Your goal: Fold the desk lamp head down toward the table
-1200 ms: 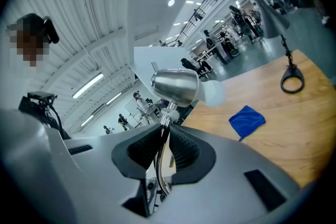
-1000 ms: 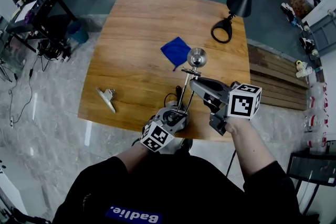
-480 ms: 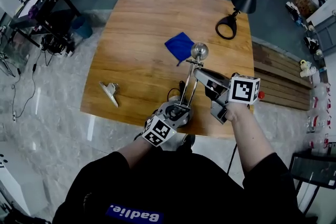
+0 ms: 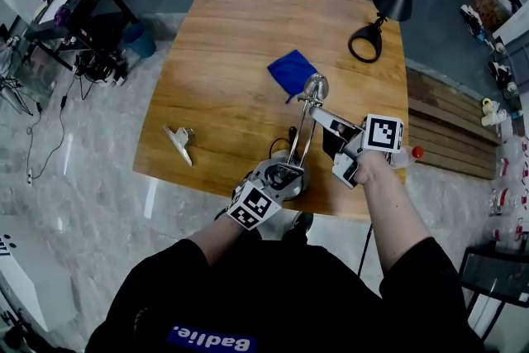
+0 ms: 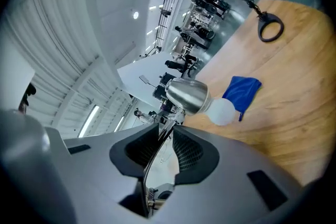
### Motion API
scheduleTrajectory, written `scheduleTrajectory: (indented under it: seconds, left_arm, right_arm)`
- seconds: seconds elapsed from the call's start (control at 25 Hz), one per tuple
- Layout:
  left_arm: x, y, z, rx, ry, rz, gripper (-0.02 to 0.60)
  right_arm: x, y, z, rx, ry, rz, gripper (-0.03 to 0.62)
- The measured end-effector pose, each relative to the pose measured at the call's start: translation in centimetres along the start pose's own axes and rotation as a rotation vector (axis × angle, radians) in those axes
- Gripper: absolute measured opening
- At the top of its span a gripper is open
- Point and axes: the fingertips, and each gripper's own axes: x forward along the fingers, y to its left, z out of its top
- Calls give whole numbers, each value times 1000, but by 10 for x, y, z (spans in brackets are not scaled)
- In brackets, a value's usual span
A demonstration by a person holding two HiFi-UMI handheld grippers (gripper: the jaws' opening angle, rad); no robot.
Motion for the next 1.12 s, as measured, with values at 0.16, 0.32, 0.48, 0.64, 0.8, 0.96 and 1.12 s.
scheduleTrajectory:
  seconds: [0.16,0.32,0.48,0.64,0.8,0.96,1.12]
  left_arm:
    - [-1,0,-1,0,-6,-1,161]
    - [-1,1,-2,10,-13,0,161]
    - [-2,1,-4,5,1,2,161]
    - [-2,1,-3,4,2,4,161]
    - [-2,2,-1,13,-1,6,161]
    - [-1,2,-1,11,-3,8,161]
    - [-1,3,0,8,1,10,161]
  right_arm:
    - [-1,-19,-6,105,-20,16,84]
    - [-1,-32,-11,204,-36,46,86]
    - [-1,-43,-16,277,-43,71,89]
    - [0,-47,-19,304,-39,88,94]
    - [1,-51,-20,308,-34,93,95]
    - [1,-54,-22,340,-42,108,97]
    - [1,-57,-23,355,-48,116,98]
